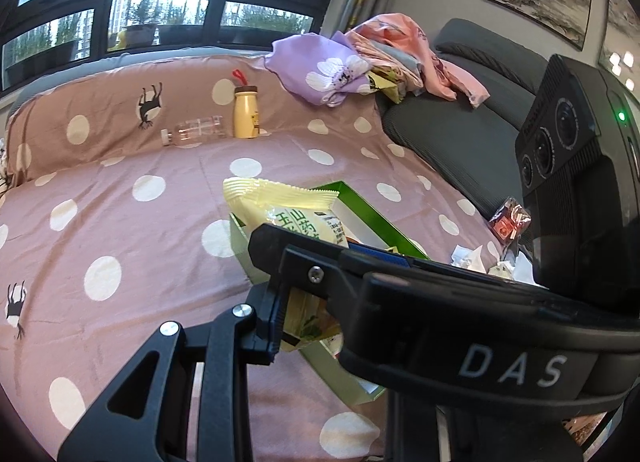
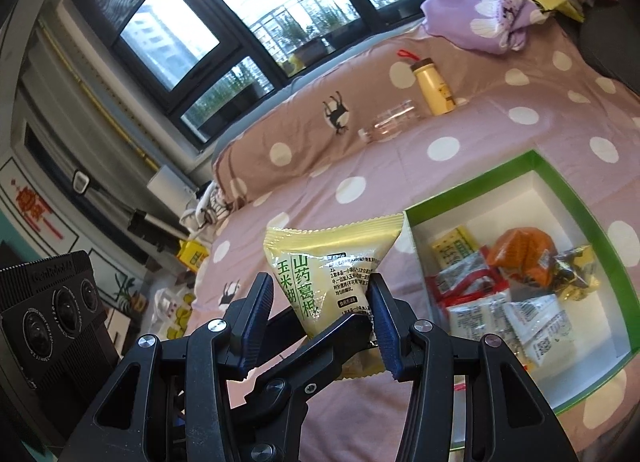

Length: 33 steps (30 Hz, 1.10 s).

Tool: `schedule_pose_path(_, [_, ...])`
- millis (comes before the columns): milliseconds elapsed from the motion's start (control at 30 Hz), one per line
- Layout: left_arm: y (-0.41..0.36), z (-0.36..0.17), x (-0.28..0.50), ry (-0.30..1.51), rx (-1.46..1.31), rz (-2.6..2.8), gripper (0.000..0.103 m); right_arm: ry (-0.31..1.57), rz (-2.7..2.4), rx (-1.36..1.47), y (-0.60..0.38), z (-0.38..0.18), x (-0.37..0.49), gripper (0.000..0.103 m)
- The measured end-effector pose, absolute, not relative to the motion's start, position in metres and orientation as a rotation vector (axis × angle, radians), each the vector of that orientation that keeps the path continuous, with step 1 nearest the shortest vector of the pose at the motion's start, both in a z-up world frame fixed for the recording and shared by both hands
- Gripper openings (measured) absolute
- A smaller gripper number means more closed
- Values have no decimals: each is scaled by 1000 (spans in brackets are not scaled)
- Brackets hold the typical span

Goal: Organize snacks
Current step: 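Carry the yellow-green packet over the green box and lower it inside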

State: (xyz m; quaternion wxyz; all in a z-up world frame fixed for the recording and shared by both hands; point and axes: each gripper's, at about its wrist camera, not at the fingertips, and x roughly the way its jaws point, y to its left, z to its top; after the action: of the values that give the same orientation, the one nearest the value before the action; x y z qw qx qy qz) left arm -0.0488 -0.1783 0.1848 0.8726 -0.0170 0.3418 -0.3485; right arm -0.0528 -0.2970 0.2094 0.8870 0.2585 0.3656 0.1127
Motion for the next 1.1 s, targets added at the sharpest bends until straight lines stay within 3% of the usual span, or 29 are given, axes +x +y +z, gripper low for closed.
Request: schedule_pose_path(1100, [-277, 139, -22, 846, 32, -936, 25, 818, 9, 634, -391, 158, -52, 51])
